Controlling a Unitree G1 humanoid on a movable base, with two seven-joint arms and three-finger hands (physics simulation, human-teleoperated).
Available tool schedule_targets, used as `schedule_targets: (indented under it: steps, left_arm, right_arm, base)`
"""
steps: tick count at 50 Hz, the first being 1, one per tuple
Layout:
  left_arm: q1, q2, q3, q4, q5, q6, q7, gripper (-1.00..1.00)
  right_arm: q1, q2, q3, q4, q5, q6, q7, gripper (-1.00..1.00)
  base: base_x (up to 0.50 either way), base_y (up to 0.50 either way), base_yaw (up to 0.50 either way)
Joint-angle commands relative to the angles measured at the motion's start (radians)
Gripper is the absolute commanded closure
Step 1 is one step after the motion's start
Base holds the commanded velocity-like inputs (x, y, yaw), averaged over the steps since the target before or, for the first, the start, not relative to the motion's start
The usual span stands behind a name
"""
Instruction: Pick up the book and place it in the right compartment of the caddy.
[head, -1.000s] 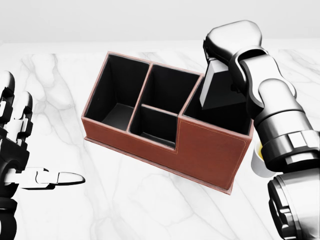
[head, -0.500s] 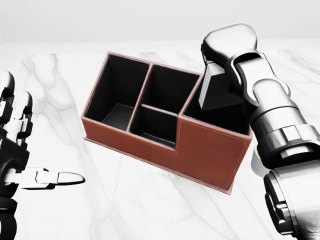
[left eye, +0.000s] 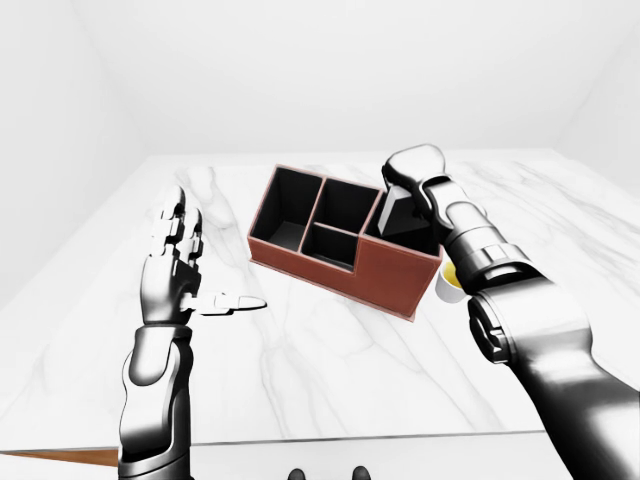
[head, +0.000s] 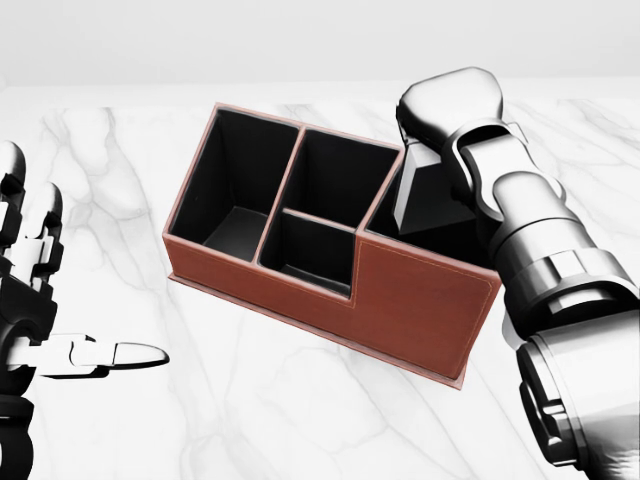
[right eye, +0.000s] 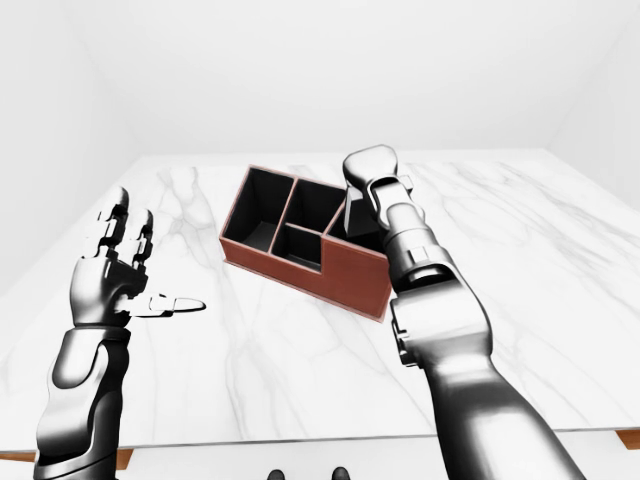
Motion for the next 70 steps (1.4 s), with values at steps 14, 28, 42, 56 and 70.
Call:
schedule_targets:
  steps: [14, 28, 42, 56, 70]
  left_arm:
    - [0.048, 0.002, 0.029, 0.034, -0.02, 0.0, -0.037, -1.0]
    - [0.05, 0.002, 0.042, 0.024, -0.026, 0.0, -0.042, -1.0]
    - [0.068, -0.005, 0.042, -0.001, -0.03, 0.0, -0.053, -1.0]
    - [0.086, -0.017, 0.036, -0.021, -0.026, 0.0, -0.064, -1.0]
    - [0.096, -0.026, 0.024, -0.038, -0.019, 0.0, -0.067, -1.0]
  right_arm:
    - [-0.018, 0.012, -0.018, 0.04, 0.009, 0.0, -0.105, 1.0]
    - [-0.008, 0.026, -0.029, 0.056, 0.005, 0.0, -0.129, 1.0]
    - [-0.012, 0.03, -0.048, 0.063, 0.019, 0.0, -0.185, 1.0]
    - [0.007, 0.029, -0.05, 0.068, 0.007, 0.04, -0.17, 1.0]
    - [0.027, 0.036, -0.046, 0.072, -0.027, 0.085, -0.167, 1.0]
  base:
    - [0.0, 0.0, 0.0]
    - [0.0, 0.0, 0.0]
    - [0.0, 0.0, 0.0]
    - [0.0, 0.0, 0.0]
    - [0.0, 0.0, 0.0]
